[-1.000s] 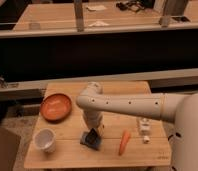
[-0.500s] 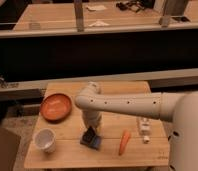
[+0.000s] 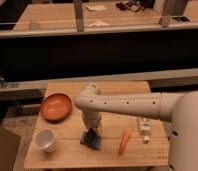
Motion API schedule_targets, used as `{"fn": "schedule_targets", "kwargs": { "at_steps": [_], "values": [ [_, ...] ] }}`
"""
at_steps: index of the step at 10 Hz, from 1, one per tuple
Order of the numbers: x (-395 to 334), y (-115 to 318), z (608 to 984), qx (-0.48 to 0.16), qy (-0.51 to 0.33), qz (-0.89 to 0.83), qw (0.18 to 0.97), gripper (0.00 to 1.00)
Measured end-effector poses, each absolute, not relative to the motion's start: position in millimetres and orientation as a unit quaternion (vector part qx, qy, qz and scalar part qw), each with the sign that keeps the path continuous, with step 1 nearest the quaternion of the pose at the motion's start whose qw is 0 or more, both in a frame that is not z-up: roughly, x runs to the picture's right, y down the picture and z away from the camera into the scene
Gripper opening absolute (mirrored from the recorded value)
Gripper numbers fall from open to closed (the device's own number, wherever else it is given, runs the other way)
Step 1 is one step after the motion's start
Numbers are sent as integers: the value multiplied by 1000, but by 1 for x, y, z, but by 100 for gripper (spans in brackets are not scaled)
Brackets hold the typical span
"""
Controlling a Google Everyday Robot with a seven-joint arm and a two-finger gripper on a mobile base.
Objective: Place the eraser on the white sponge
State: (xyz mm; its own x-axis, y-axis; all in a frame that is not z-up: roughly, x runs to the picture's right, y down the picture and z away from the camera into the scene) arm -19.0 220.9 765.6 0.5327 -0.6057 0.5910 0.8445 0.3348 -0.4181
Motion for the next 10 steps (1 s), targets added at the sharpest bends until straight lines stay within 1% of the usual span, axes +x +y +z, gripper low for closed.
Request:
{"fn": "schedule_targets", "kwargs": {
  "at_steps": [2,4,6,10],
  "values": [
    [-19,222,766,-357,-167,-457,797,38],
    [-19,223,765,-358,-167,-462,794,38],
    [-19,224,765,-359,-166,-463,793,43],
    [-18,225,765,-361,-166,-469,789,45]
  ]
}}
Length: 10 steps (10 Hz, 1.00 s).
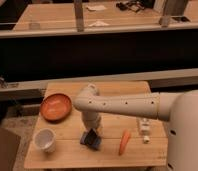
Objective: Place the eraser on the white sponge
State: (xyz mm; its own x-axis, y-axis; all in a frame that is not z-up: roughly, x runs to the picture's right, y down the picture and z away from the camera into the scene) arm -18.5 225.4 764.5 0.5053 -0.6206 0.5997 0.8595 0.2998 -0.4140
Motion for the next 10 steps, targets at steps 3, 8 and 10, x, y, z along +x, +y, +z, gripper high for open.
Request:
{"fn": "schedule_targets", "kwargs": {
  "at_steps": [3,8,10],
  "values": [
    [-17,225,764,-361,-164,-472,787,53],
    [-17,224,763,-361,-163,-478,784,53],
    [-16,224,762,-361,-162,-481,783,53]
  ]
}}
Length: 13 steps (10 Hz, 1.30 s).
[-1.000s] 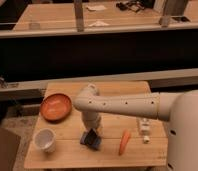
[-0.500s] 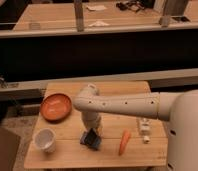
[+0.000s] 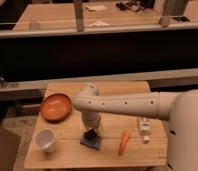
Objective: Place the eraser on the white sponge
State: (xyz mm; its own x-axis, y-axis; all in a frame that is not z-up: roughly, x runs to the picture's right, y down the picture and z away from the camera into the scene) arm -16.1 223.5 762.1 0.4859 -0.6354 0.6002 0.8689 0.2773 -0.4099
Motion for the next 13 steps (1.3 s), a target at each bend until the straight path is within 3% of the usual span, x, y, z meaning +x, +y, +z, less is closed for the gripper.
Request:
{"fn": "schedule_targets", "kwargs": {
  "at_steps": [13],
  "values": [
    [-13,223,761,-362,-161,-490,776,53]
  ]
}}
